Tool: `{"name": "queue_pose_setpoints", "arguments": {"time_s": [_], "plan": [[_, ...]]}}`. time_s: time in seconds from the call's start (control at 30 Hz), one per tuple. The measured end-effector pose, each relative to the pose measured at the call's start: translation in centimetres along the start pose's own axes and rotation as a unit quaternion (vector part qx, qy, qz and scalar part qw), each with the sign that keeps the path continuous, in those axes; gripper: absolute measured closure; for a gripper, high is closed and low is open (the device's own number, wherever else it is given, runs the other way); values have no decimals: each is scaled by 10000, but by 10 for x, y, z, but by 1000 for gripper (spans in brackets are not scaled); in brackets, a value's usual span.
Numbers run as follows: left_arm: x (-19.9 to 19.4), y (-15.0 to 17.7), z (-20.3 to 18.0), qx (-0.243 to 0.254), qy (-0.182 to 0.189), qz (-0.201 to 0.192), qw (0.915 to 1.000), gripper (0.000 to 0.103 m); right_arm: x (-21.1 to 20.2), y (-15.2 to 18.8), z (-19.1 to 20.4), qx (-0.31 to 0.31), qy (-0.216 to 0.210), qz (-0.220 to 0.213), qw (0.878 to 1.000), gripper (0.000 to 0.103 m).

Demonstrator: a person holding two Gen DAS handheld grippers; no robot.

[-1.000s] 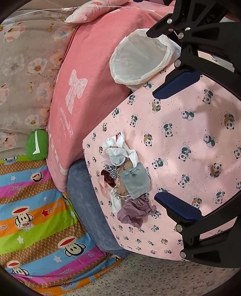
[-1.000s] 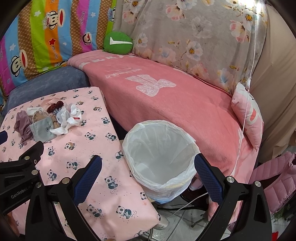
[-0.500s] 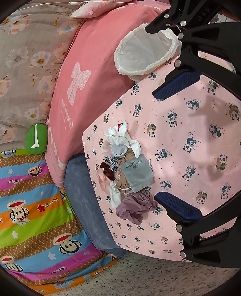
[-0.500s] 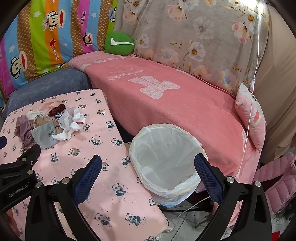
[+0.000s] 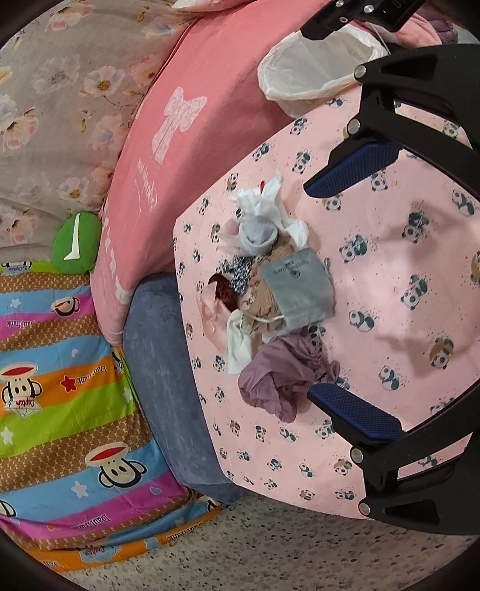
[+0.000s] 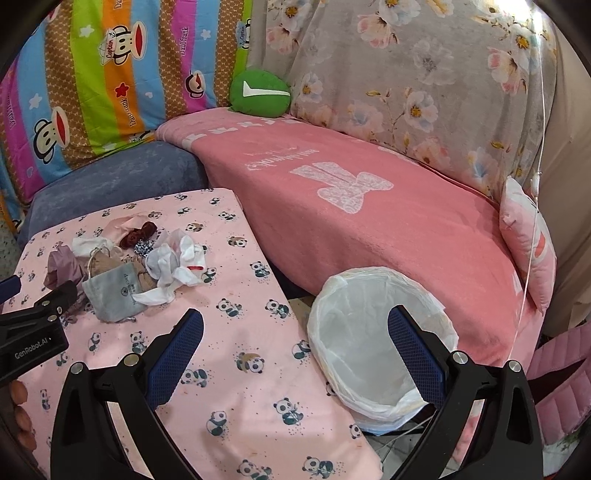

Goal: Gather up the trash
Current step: 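Move the right gripper to the grey pouch and close on it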

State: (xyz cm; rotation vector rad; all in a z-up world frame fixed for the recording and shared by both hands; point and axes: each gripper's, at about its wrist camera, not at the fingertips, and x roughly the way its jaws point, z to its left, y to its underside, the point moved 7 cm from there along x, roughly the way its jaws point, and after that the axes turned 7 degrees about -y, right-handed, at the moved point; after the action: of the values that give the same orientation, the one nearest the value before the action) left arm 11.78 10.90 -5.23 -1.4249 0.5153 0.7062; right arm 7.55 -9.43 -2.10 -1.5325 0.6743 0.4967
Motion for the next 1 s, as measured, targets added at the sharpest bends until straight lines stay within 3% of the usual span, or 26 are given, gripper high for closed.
{"name": "queue_pose_setpoints", "arguments": {"time_s": [0.47,0.73,0.8,1.0], "plan": [[69,-14,71,-564,-87,349,9978,7,62,-24,82,-140,-773,110,9969,5],[104,-21,88,-784,135,567,9952,9,95,-31,138,-296,-1156,235,9926,5],[110,-21,91,-904,322,658,9932,15,102,-31,150,-346,-1219,266,9916,5],[118,-20,92,-1056,876,855,9868,54,122,-25,185,-418,-1526,454,9864,11]]}}
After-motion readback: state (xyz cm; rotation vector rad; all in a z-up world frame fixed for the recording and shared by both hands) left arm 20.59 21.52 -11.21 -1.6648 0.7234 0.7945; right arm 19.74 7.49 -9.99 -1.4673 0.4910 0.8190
